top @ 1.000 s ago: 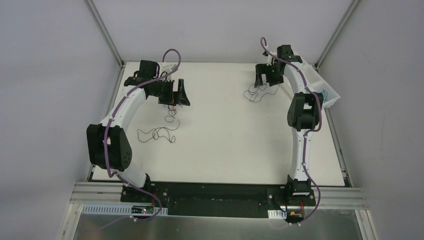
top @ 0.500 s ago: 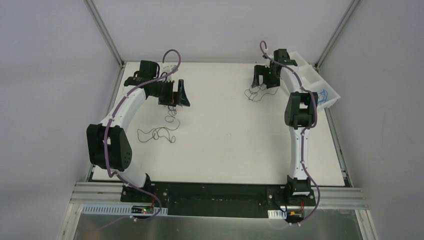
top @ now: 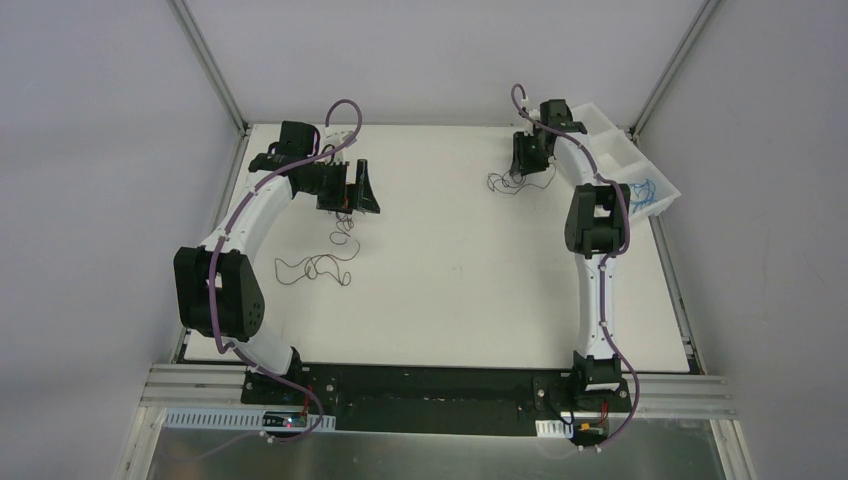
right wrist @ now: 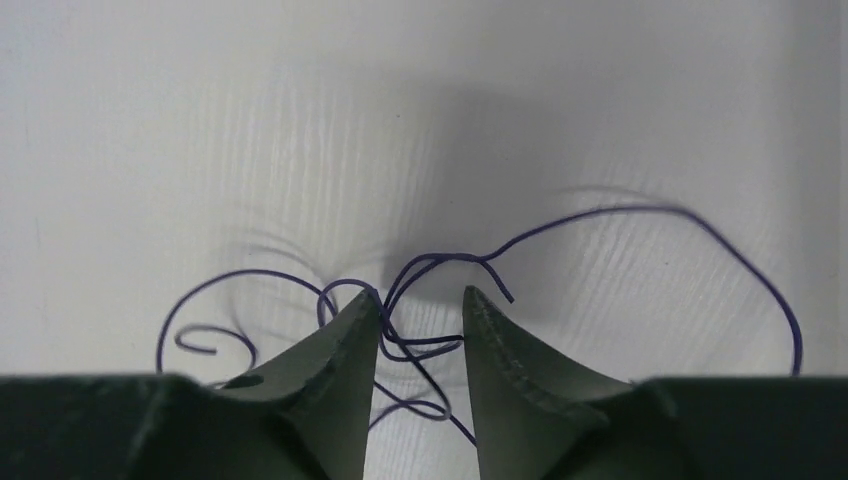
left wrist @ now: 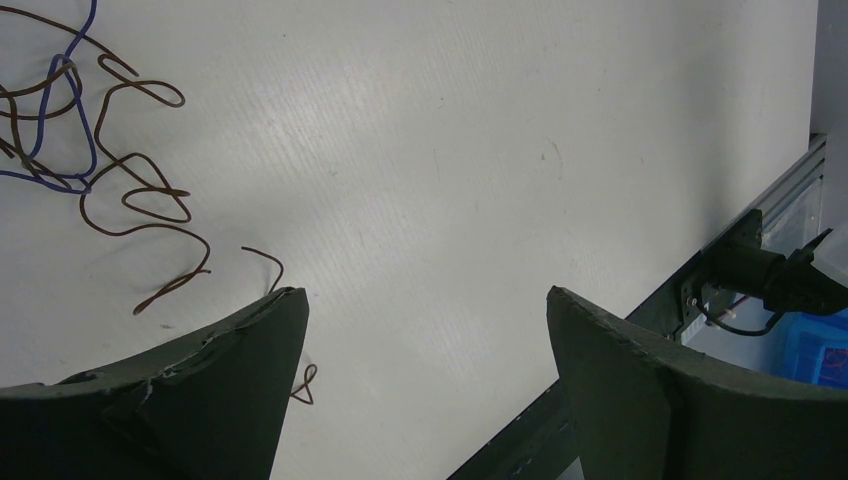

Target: Untangle the cables

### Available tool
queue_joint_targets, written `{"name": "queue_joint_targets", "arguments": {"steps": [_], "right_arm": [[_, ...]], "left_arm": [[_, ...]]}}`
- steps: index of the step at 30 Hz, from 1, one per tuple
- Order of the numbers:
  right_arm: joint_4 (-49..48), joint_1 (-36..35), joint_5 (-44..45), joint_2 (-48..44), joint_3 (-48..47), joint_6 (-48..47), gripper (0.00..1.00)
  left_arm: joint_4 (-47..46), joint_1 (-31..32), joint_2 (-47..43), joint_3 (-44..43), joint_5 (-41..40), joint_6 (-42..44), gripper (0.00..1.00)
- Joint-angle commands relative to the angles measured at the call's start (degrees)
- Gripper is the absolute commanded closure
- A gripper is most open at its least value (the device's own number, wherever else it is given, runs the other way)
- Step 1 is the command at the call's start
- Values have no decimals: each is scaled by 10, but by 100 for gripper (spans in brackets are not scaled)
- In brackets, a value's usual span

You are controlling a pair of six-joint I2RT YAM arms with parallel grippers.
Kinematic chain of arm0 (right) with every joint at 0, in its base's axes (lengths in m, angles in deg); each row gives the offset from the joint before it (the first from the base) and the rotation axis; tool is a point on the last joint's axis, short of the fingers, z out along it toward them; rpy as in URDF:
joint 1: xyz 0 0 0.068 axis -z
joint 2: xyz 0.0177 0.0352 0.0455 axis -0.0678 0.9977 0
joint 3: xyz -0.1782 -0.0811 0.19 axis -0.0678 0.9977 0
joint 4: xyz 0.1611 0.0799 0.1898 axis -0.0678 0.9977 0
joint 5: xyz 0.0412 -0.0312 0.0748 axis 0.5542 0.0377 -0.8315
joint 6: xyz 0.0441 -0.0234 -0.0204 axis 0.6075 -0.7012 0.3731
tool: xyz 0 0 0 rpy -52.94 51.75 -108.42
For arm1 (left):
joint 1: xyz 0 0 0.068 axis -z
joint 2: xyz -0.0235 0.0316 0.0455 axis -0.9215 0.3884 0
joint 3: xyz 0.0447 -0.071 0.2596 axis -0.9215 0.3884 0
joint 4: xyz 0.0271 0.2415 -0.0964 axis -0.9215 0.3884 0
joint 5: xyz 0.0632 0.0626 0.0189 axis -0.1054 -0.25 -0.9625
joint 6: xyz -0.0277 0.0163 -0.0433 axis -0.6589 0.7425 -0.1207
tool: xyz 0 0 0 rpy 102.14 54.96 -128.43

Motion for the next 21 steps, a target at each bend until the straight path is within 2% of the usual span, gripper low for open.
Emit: {"name": "queue_joint_targets", "arguments": {"steps": [1,4,5,8,13,21], "right_arm": [[11,-2,-16,-5,11,-19,70],[19,-2,-24,-18,13,-22,95],[25,-2,-29,-26,14,-24,100],[22,2,-46,-69,22,-22,100],[-37,25,-59,-142,11,16,100],[-71,63,-91,-148,-69,12,100]], "left_arm": [[5,0,-5,-19,-3,-1,8],[6,0,-6,-19,-2,0,8],[7,0,-6,-19,-2,1,8],[7,0,-8,-18,1,1,8],[7,1,-11,-18,5,2,7],[7,1,-7,-26,9,3,7]]}}
